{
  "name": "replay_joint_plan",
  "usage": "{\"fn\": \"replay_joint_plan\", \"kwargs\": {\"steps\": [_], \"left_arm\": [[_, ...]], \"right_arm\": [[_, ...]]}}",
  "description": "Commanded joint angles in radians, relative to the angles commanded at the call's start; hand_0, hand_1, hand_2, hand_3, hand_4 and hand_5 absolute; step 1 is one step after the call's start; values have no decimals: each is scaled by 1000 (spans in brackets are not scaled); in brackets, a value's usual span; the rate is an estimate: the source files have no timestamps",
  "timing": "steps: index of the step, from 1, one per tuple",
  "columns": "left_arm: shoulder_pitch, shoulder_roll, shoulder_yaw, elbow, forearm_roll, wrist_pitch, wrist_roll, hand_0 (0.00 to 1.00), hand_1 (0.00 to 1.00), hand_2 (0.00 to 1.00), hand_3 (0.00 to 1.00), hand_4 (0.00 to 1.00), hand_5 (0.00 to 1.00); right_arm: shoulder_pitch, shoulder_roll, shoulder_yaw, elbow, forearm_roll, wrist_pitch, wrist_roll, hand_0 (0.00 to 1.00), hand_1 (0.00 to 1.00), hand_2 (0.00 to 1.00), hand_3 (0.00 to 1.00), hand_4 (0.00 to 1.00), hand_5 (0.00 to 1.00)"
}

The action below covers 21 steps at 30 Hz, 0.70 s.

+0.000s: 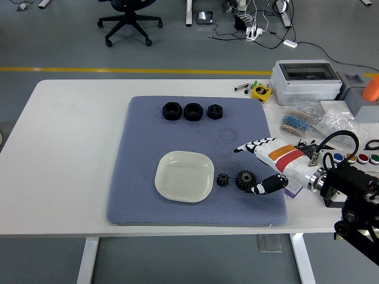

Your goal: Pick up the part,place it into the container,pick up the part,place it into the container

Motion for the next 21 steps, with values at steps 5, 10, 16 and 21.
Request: {"fn": "replay_joint_plan", "kwargs": {"steps": [5, 10, 16, 21], "left_arm": [[-2, 0, 8, 0, -4, -1, 0, 626, 638, 731, 772, 811, 732], [-6, 0, 13, 0, -4, -1, -2, 626, 638, 731, 772, 811, 732], [-6, 1, 12, 0, 3, 0, -4, 628, 637, 730, 771, 808, 730], [-4, 2, -2, 0, 31, 0, -2, 626, 635, 726, 769, 808, 731]], "right_arm": [[37, 22, -29, -54, 11, 15, 3, 751, 771, 791, 812, 998, 313], [90, 50, -73, -136, 31, 29, 7, 751, 771, 791, 812, 998, 313], [120, 60, -104, -193, 36, 46, 14, 744, 768, 785, 798, 998, 321], [130, 70, -126, -220, 45, 56, 18, 714, 732, 756, 760, 995, 332]]}}
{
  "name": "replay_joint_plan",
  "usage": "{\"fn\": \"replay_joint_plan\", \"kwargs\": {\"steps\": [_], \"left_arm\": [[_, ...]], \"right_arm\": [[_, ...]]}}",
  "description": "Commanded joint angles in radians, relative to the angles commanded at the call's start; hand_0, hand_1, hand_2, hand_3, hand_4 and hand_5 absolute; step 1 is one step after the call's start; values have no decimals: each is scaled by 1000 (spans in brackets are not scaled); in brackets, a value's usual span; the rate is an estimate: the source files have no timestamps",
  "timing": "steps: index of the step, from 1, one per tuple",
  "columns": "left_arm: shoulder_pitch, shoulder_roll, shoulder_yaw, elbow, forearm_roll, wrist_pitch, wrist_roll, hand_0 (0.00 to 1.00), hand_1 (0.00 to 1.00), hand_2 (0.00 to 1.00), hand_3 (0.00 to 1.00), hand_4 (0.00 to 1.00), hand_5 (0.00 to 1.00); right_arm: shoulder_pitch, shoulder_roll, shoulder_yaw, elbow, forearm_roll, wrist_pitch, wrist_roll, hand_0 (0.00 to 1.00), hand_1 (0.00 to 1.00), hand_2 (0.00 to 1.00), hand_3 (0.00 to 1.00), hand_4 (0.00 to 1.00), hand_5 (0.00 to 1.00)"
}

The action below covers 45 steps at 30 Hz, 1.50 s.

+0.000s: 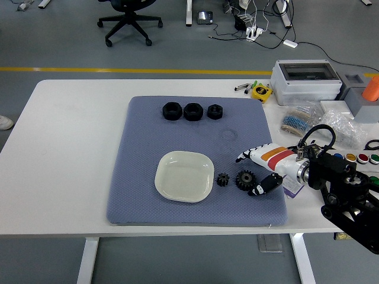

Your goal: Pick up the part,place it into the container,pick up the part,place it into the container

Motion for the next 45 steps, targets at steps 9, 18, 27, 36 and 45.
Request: {"fn": "replay_joint_plan", "kwargs": {"steps": [9, 18, 27, 36, 45], "left_arm": [[1, 1, -12, 0, 25, 1, 3, 625, 632, 719, 766, 805, 737], [0, 0, -8, 0, 21, 1, 1, 624, 631, 717, 765, 805, 744], [-3, 0, -6, 0, 20, 1, 0, 623, 631, 715, 764, 800, 745], [-4, 0, -3, 0, 17, 1, 0, 623, 630, 713, 763, 793, 740], [-1, 1, -3, 0, 21, 1, 0, 624, 630, 709, 761, 791, 740]], "right_arm": [[4, 6, -20, -30, 36, -7, 5, 604, 646, 691, 569, 839, 480], [2, 2, -21, -30, 47, -38, 8, 441, 555, 602, 533, 790, 556], [-1, -5, -15, -24, 57, -59, 8, 132, 406, 493, 491, 763, 596], [-1, -11, 19, 40, 52, -79, 2, 48, 306, 430, 465, 761, 600], [29, 34, 24, 126, 19, -88, -6, 39, 287, 417, 460, 760, 600]]}}
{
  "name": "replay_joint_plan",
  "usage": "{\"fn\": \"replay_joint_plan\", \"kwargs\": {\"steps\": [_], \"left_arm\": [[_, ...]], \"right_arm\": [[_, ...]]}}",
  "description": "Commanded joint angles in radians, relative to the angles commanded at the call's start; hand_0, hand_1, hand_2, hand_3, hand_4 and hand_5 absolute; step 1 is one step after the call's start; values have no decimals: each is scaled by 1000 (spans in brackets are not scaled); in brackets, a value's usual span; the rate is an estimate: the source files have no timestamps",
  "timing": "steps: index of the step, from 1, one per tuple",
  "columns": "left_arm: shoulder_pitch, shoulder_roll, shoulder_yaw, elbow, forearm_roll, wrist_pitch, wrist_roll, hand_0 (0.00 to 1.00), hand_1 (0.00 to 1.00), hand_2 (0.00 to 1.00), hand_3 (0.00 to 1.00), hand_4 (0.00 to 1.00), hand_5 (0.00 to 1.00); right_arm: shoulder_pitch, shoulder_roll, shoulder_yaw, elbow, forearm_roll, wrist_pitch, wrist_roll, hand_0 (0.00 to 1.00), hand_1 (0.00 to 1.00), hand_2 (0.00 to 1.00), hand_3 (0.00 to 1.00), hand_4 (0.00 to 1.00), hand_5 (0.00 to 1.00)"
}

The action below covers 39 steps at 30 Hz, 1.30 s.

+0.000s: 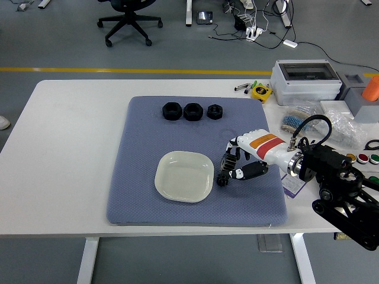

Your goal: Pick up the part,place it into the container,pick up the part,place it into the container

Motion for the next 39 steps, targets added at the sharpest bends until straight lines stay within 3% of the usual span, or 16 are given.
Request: {"fn": "replay_joint_plan", "kwargs": {"steps": [9, 16, 17, 20, 22, 23, 32, 39], "left_arm": [[-3, 4, -2, 0, 10, 3, 1, 624, 628, 706, 760, 790, 742], [-7, 5, 17, 0, -4, 9, -3, 624, 629, 702, 759, 789, 739], [-7, 5, 18, 0, -5, 9, -3, 619, 624, 702, 757, 789, 739], [-9, 5, 27, 0, -9, 10, -3, 619, 624, 702, 757, 789, 739], [-10, 5, 27, 0, -8, 10, -3, 619, 624, 702, 757, 789, 739], [-10, 5, 28, 0, -8, 10, -3, 619, 624, 700, 756, 790, 738], [-5, 6, 23, 0, 0, 9, 1, 619, 623, 696, 755, 789, 737], [-2, 7, 19, 0, 2, 10, 1, 618, 623, 693, 755, 791, 740]], "right_arm": [[75, 91, -74, 48, 1, -8, -1, 39, 281, 417, 460, 762, 601], [120, 181, -155, -49, 14, -68, -18, 49, 296, 431, 483, 786, 577], [124, 194, -163, -74, 9, -80, -21, 74, 299, 466, 529, 951, 440], [136, 222, -180, -128, -15, -103, -26, 74, 299, 466, 529, 951, 440], [140, 228, -184, -141, -28, -104, -28, 74, 299, 466, 529, 951, 440], [142, 232, -184, -149, -35, -109, -28, 234, 410, 626, 840, 998, 512], [143, 233, -166, -164, -47, -129, -23, 279, 459, 677, 887, 998, 537], [121, 194, -106, -138, -53, -100, -18, 286, 470, 682, 873, 998, 551]]}}
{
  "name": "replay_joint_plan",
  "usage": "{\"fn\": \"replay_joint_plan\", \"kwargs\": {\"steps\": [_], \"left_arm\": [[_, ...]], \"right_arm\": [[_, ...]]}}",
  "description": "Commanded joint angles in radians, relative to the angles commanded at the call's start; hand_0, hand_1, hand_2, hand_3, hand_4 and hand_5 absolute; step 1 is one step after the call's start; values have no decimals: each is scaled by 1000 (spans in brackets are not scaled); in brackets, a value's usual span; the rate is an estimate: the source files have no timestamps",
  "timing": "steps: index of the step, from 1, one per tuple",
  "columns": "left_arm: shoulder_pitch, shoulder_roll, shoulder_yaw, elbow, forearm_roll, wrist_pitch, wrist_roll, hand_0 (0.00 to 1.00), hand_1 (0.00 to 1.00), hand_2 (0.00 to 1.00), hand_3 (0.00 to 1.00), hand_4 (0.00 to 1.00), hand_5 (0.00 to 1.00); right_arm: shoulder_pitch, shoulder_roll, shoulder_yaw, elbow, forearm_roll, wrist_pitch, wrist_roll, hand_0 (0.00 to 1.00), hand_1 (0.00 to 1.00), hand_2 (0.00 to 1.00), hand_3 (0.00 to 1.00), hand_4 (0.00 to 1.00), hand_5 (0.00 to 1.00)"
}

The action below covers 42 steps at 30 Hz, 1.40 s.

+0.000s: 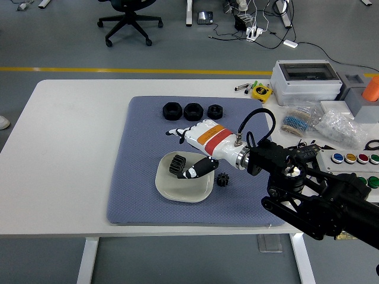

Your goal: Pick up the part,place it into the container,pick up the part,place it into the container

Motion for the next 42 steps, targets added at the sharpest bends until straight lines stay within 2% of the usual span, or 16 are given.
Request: {"fn": "replay_joint_plan", "kwargs": {"steps": [1, 2, 5, 7, 8, 13, 14, 19, 20, 22, 25, 26, 31, 32, 42], "left_arm": [[0, 0, -1, 0, 1, 0, 0, 618, 623, 693, 755, 791, 740], [0, 0, -1, 0, 2, 0, 0, 617, 622, 693, 755, 790, 738], [1, 1, -5, 0, 4, 1, 0, 617, 622, 693, 755, 790, 738], [1, 0, -7, 0, 3, 2, 0, 617, 622, 693, 755, 790, 738], [1, 0, -7, 0, 3, 2, 0, 618, 621, 691, 754, 791, 738], [4, -1, -16, 0, 9, 1, 0, 618, 621, 691, 754, 791, 738], [5, -1, -18, 0, 13, 1, 1, 618, 622, 689, 754, 790, 739], [6, -4, -27, 0, 25, 2, 5, 618, 622, 689, 754, 790, 739], [6, -4, -28, 0, 27, 2, 5, 619, 622, 688, 753, 789, 739], [6, -6, -28, 0, 28, 3, 5, 619, 622, 688, 753, 789, 739], [5, -6, -26, 0, 25, 4, 4, 619, 622, 688, 753, 789, 739], [4, -6, -25, 0, 24, 4, 3, 619, 622, 687, 753, 788, 739], [2, -5, -24, 0, 25, 3, 2, 619, 622, 687, 753, 788, 739], [2, -6, -25, 0, 26, 3, 2, 618, 622, 687, 754, 784, 737], [-1, -9, -18, 0, 23, 1, 3, 619, 622, 687, 754, 784, 739]], "right_arm": [[-8, -16, 15, 9, -2, 17, 5, 286, 470, 682, 873, 998, 551], [-14, -28, 24, 17, -5, 27, 8, 311, 510, 681, 810, 998, 547], [-36, -72, 51, 46, -13, 62, 17, 311, 510, 681, 810, 998, 547], [-57, -117, 70, 65, -24, 91, 23, 311, 510, 681, 810, 998, 547], [-60, -123, 72, 67, -25, 95, 24, 351, 525, 679, 773, 998, 544], [-92, -181, 75, 55, -20, 124, 35, 351, 525, 679, 773, 998, 544], [-97, -185, 71, 46, -18, 127, 37, 345, 525, 652, 672, 998, 534], [-113, -179, 58, 5, -3, 121, 42, 345, 525, 652, 672, 998, 534], [-115, -176, 55, -2, 0, 118, 42, 339, 522, 638, 632, 998, 528], [-117, -167, 48, -16, 8, 113, 43, 339, 522, 638, 632, 998, 528], [-115, -159, 41, -19, 16, 111, 46, 339, 522, 638, 632, 998, 528], [-114, -157, 39, -19, 18, 110, 47, 337, 519, 625, 587, 998, 519], [-101, -141, 29, -12, 25, 102, 50, 337, 519, 625, 587, 998, 519], [-97, -136, 26, -16, 29, 99, 50, 327, 512, 611, 556, 998, 514], [-93, -109, 1, -81, 59, 73, 38, 313, 502, 579, 540, 992, 499]]}}
